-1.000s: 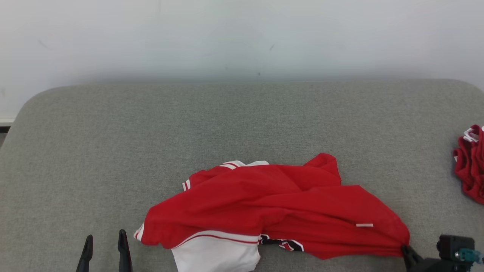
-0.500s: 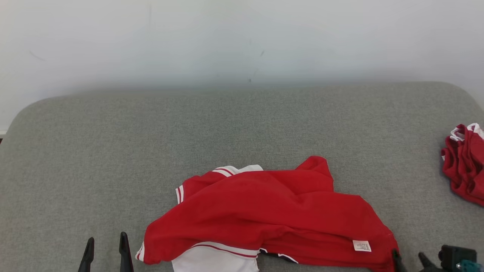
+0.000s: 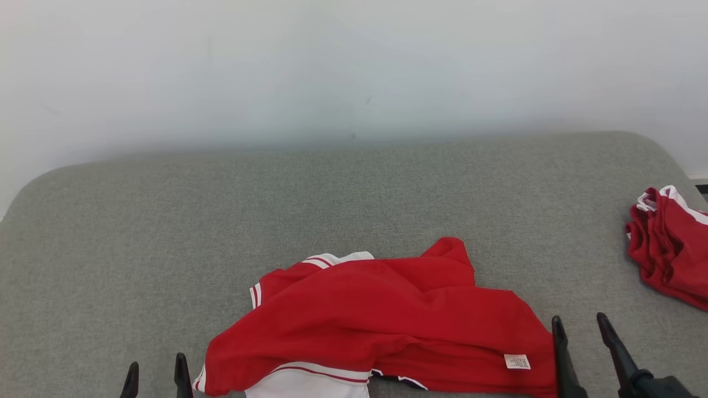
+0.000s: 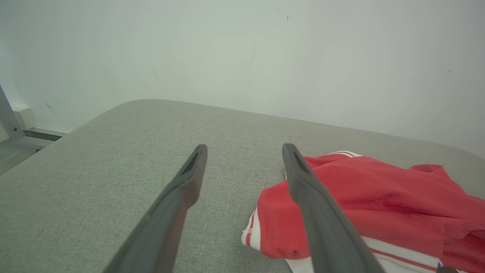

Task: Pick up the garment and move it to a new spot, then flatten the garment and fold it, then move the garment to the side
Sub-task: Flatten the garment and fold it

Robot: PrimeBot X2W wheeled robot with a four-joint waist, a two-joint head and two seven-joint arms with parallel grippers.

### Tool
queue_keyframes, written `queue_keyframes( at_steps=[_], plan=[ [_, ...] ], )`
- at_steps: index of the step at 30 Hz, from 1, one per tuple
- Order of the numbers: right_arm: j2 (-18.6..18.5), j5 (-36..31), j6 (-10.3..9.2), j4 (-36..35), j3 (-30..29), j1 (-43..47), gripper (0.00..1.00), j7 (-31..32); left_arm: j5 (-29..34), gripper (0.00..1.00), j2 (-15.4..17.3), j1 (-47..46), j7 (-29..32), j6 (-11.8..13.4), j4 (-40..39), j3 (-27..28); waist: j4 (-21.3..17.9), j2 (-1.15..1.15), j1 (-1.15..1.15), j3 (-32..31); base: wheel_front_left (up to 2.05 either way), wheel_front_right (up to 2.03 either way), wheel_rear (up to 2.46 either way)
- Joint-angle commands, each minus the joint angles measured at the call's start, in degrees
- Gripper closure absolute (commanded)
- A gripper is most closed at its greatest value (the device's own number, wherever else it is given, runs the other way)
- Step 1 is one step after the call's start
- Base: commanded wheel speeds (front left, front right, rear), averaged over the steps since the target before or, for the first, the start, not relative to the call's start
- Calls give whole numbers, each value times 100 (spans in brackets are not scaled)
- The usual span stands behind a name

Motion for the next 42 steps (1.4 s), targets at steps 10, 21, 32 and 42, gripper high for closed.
queue_keyframes(
  at_steps=[10,21,32,42],
  plan=[
    [1,-126,-16,-289,286,266,0,-152,-128,0,-10,89,-16,-97,432,-134,-146,0,0,-113,0,0,0],
    [35,-45,-16,-342,371,168,0,-155,-225,0,323,-609,679,-299,1482,-333,-280,0,0,-10,0,0,0],
    [64,-16,-16,-336,431,63,0,-155,-612,0,614,-1383,2146,-368,1827,-379,-479,0,0,245,0,0,0],
    [104,24,-16,-377,429,-39,0,-156,-786,100,770,-1615,3217,-264,1598,-442,-632,0,0,450,0,0,0]
  ],
)
